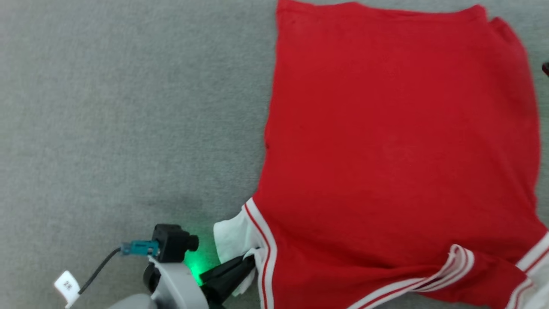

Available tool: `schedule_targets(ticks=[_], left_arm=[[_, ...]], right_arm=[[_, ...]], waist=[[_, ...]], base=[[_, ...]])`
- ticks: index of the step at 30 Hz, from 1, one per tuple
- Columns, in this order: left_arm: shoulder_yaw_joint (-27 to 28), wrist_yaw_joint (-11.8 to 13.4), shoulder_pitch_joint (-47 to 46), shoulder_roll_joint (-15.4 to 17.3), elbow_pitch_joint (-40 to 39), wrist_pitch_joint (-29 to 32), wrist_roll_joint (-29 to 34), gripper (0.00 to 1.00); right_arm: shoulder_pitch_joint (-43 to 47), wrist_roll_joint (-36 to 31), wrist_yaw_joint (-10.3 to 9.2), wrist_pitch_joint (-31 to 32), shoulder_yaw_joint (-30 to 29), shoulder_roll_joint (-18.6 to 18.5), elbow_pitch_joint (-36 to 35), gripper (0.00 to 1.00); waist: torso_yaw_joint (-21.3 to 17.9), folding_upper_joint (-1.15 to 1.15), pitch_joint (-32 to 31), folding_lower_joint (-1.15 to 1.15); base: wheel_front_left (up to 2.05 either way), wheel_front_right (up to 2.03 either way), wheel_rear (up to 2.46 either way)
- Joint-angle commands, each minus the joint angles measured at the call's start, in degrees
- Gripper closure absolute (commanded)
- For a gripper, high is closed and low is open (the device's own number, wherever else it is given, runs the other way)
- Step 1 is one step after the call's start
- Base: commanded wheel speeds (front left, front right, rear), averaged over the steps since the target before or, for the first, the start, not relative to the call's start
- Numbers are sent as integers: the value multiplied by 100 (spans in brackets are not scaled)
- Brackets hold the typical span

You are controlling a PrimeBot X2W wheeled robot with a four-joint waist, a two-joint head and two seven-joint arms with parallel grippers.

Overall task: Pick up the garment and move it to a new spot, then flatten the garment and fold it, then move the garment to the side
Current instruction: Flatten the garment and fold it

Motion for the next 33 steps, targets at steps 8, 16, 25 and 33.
schedule_targets(ticks=[8, 16, 25, 33], left_arm=[[-133, -31, -415, -553, 422, -27, 74, 100], [-323, -12, -526, -592, 536, -149, -14, 100], [-295, -15, -691, -493, 600, -501, -139, 100], [-147, -34, -416, -260, 631, -745, -202, 100]], right_arm=[[-1786, -629, -6, 378, 1412, 186, 1754, 0], [-2360, -354, -3, 765, 2137, 312, 2771, 0], [-2357, 329, -2, 641, 2519, 207, 2946, 100], [-1850, 1106, -2, 349, 2709, -241, 2392, 100]], waist=[[703, 0, 634, 0], [788, 0, 752, 0], [582, 0, 406, 0], [199, 0, -363, 0]], base=[[0, 0, 0], [0, 0, 0], [0, 0, 0], [0, 0, 0]])
